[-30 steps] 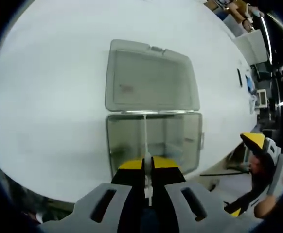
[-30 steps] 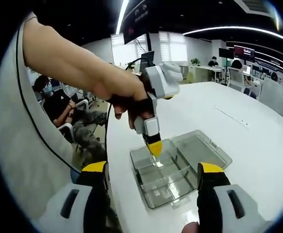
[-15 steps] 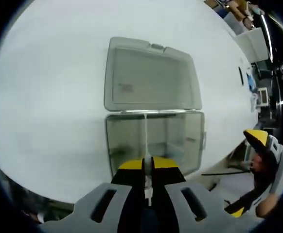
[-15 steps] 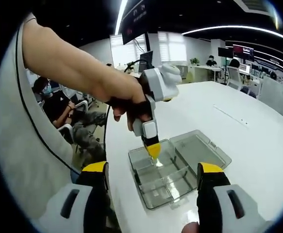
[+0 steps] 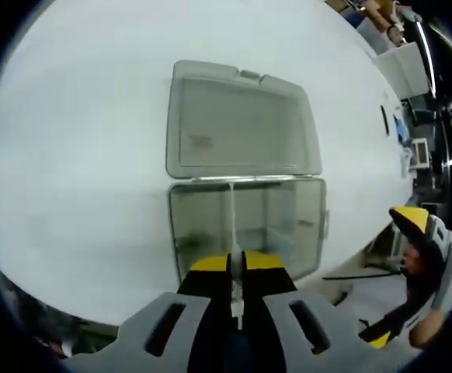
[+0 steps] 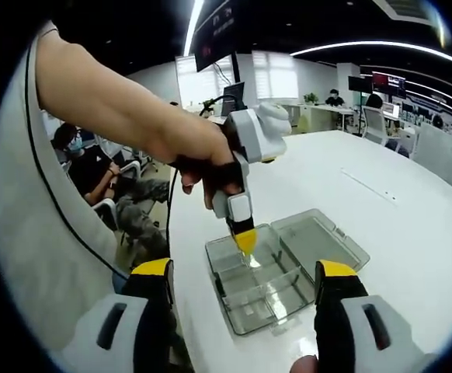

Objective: Insert the divider into the dual guide fixture by aligning both edges with the guide slots and pushing it downward to the bottom, including one-sided entry, uneven engagement, binding, and posture correction.

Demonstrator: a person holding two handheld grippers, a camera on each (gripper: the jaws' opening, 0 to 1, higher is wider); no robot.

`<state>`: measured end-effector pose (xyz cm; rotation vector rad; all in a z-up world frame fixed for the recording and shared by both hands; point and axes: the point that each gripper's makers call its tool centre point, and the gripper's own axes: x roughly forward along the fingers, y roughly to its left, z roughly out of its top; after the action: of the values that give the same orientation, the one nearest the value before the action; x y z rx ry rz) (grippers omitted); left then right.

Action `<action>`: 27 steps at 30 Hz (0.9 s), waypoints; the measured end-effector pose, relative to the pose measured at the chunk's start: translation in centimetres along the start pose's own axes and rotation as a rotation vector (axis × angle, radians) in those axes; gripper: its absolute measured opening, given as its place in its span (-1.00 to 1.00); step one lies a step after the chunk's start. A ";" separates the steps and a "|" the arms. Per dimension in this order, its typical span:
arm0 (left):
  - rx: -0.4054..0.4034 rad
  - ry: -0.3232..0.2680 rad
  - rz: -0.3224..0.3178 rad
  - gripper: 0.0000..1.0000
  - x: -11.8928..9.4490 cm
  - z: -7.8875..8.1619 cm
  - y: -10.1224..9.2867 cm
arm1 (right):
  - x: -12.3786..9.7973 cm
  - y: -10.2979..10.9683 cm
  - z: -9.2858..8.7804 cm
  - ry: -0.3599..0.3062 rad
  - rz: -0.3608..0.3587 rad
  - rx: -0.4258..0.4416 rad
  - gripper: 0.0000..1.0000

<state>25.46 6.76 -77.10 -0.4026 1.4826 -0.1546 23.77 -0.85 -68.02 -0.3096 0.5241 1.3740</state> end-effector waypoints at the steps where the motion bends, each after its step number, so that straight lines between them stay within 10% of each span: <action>1: -0.001 -0.001 -0.001 -1.00 0.0 0.0 0.0 | 0.0 0.0 0.0 0.000 0.000 0.001 0.44; 27: 0.016 -0.009 0.029 -1.00 0.4 0.0 0.3 | -0.6 0.0 -0.3 -0.003 -0.008 0.007 0.43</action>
<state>25.46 6.89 -77.54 -0.3682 1.4764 -0.1417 23.65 -1.50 -67.99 -0.3036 0.5252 1.3646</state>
